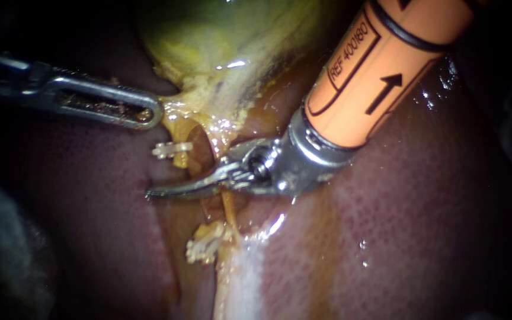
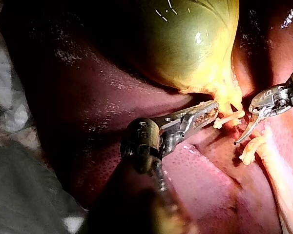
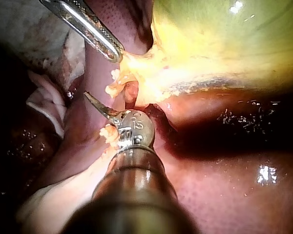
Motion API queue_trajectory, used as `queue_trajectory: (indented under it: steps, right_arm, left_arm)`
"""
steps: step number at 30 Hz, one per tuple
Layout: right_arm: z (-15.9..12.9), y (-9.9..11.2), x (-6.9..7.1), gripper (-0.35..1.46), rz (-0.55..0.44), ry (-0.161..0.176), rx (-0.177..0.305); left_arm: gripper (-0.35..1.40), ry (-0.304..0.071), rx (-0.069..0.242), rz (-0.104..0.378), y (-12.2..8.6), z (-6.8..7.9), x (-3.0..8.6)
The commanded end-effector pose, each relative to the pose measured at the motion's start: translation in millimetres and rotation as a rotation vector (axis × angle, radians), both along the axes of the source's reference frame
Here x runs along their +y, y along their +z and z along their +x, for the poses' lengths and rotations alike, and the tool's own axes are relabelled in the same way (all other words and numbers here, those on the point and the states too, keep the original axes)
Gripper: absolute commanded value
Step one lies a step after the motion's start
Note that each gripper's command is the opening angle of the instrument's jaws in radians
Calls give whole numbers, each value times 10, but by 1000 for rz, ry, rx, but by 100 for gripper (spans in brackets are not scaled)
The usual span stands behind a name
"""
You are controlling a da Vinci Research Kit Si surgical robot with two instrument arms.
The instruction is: Go back from the cut left tube
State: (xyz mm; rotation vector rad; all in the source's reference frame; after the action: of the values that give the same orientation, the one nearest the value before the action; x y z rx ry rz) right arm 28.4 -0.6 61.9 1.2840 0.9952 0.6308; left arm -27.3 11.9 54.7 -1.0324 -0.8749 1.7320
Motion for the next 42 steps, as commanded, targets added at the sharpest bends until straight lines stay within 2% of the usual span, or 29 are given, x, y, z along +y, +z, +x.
queue_trajectory:
  steps: [1, 5, 6, 7, 8, 12, 15, 20, 22, 24, 26, 28, 31, 32, 37, 42]
  right_arm:
    - [0, 0, 0, -35, 0, 0, 0]
    - [3, -1, -1, -35, 0, 3, -2]
    - [4, -1, -1, -35, -3, 18, -7]
    - [4, -1, -2, -27, -10, 26, -7]
    - [5, -1, -4, 12, -33, 36, 1]
    - [12, -4, -10, 101, -81, 45, 25]
    - [19, -10, -14, 123, -97, 47, 33]
    - [24, -17, -20, 130, -158, 50, 69]
    - [25, -18, -18, 130, -221, 62, 76]
    - [26, -20, -14, 135, -296, 88, 58]
    - [26, -24, -7, 142, -377, 90, 28]
    - [25, -30, 0, 143, -473, 58, -12]
    - [20, -38, 6, 143, -626, -21, -62]
    - [18, -41, 7, 143, -657, -38, -75]
    - [-4, -62, 12, 143, -831, -75, -103]
    - [-38, -76, 7, 143, -901, -129, -162]
  left_arm:
    - [-35, -2, -2, 0, 0, 0, 0]
    - [-35, -2, -2, 0, 0, 0, 0]
    - [-35, -2, -2, 0, 0, 0, 0]
    - [-35, -2, -2, 0, 0, 0, 0]
    - [-35, -4, -5, -1, 0, 0, 0]
    - [-35, -1, -6, -6, 0, 0, 0]
    - [-35, -1, -6, -6, 0, 0, 0]
    - [-35, -1, -6, -6, 0, 0, 0]
    - [-35, -1, -6, -6, 0, 1, 0]
    - [-35, -1, -6, -6, 0, 1, 0]
    - [-35, -1, -6, -6, 0, 2, 0]
    - [-35, -1, -6, -6, 1, 2, 0]
    - [-35, 0, -6, -6, 1, 2, 0]
    - [-35, 2, -8, -5, 1, 2, 0]
    - [-35, 1, -7, -6, 2, 4, 1]
    - [-35, 2, -8, -7, 2, 5, 0]
